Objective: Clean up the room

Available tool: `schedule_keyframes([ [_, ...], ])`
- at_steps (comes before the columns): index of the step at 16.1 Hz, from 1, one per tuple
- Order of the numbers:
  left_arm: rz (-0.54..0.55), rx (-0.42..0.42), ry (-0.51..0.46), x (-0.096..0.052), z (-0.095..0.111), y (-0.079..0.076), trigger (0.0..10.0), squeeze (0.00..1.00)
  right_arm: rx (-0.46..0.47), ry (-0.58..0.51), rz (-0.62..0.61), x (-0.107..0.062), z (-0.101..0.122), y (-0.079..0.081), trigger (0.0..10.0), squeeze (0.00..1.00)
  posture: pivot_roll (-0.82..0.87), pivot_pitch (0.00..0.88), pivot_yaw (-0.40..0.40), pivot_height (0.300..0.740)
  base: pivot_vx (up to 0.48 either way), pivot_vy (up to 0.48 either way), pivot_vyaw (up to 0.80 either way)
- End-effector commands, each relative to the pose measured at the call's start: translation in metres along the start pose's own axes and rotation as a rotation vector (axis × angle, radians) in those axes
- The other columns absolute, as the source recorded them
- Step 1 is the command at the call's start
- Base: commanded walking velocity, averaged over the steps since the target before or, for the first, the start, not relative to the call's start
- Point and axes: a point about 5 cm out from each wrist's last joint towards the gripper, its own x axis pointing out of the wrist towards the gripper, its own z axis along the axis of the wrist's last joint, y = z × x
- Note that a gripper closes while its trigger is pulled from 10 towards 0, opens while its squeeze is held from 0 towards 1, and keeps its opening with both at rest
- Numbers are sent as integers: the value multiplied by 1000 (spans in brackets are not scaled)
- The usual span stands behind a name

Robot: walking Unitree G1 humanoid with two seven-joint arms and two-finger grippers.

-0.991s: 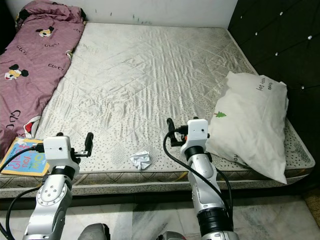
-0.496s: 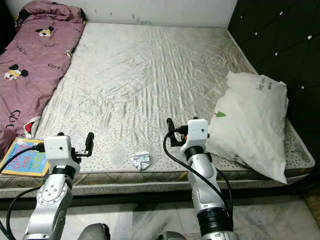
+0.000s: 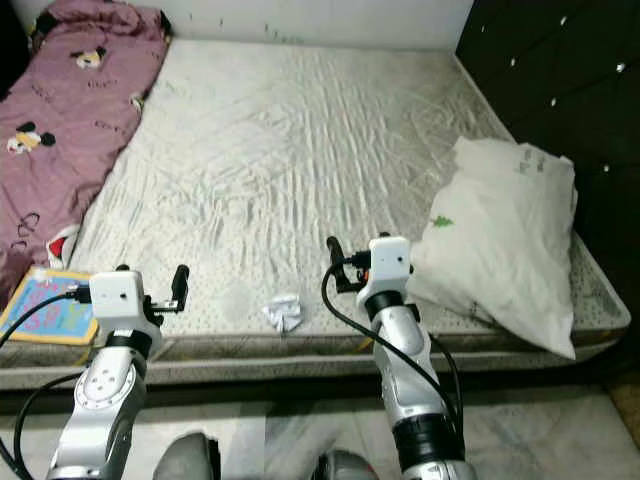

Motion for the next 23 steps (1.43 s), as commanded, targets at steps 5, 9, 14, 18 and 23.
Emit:
schedule_keyframes([
  [5,11,5,23,-1,-3,1,10000,0,-1,25,15,0,-5,0,10000,0,67,91,-61,612,0,0,0],
  [9,31,-7,29,-1,-4,4,10000,0,-8,39,40,2,-7,2,10000,0,66,94,-62,612,0,0,0],
  [14,37,-7,35,1,-4,4,10000,0,-12,42,53,4,-8,3,10000,0,68,96,-64,612,0,0,0],
  [18,38,-3,39,1,-4,5,10000,0,-15,43,63,5,-9,5,10000,0,68,96,-62,602,0,0,0],
  [23,57,-13,52,2,-6,6,10000,0,-17,44,68,6,-9,4,10000,0,66,94,-65,577,0,0,0],
])
